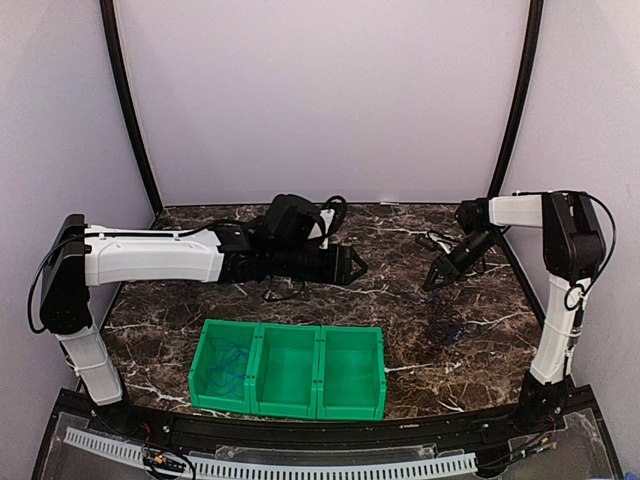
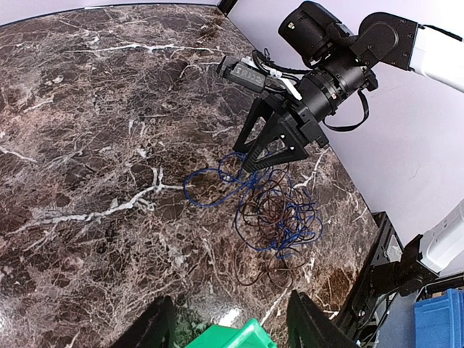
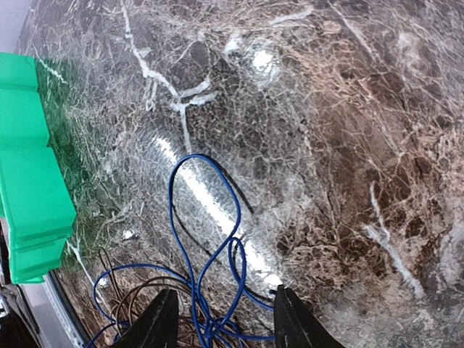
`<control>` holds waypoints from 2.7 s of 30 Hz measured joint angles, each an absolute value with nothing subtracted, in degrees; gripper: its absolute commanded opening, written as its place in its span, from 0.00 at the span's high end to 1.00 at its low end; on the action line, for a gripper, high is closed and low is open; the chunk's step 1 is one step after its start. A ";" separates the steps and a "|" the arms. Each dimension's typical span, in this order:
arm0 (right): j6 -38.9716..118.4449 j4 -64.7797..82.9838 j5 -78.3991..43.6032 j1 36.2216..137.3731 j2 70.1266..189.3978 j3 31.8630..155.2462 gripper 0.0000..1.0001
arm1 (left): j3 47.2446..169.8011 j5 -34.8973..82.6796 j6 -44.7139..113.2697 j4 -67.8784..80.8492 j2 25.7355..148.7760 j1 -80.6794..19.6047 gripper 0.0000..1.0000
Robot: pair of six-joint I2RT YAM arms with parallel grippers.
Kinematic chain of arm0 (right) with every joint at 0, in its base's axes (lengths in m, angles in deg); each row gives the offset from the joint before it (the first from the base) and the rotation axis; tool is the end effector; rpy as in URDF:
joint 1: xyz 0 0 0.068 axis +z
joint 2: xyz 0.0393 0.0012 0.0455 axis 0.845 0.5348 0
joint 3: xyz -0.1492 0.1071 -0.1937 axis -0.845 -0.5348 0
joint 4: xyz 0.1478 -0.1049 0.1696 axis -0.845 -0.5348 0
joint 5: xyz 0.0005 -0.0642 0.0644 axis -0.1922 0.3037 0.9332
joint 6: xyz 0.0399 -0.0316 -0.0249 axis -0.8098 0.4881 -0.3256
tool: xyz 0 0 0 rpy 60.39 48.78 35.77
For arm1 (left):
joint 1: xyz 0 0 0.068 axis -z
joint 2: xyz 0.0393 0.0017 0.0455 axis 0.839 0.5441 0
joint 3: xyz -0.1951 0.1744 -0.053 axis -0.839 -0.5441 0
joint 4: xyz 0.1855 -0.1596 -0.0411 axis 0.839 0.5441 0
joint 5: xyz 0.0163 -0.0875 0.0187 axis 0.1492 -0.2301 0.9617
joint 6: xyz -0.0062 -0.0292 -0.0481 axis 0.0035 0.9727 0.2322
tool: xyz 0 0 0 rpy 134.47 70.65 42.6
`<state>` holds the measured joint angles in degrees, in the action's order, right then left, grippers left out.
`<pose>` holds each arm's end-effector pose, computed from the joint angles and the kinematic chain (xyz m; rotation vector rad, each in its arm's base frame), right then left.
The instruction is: Untangle the cables
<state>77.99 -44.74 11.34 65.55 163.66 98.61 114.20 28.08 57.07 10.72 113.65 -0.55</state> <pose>0.3492 0.0720 0.1609 -0.9691 2.6817 0.9106 0.2239 -0.3433 0.2774 0.4690 2.1464 -1.0310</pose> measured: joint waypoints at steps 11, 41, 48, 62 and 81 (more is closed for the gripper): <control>77.31 -44.78 8.98 66.21 163.53 100.27 0.56 | 113.96 27.55 57.68 10.30 113.65 -0.55 0.45; 83.33 -57.85 19.08 69.22 144.60 110.19 1.00 | 118.37 28.08 46.88 -2.55 122.22 2.36 0.40; 85.40 -61.72 22.18 69.31 143.46 110.17 1.00 | 126.44 31.27 40.41 -8.03 130.13 5.35 0.40; 89.03 -65.98 27.10 69.77 142.59 109.18 1.00 | 134.13 36.38 36.76 -14.68 137.38 5.11 0.89; 85.55 -45.02 31.76 70.07 136.25 87.06 0.26 | 137.52 45.08 37.99 -15.46 127.22 5.18 1.00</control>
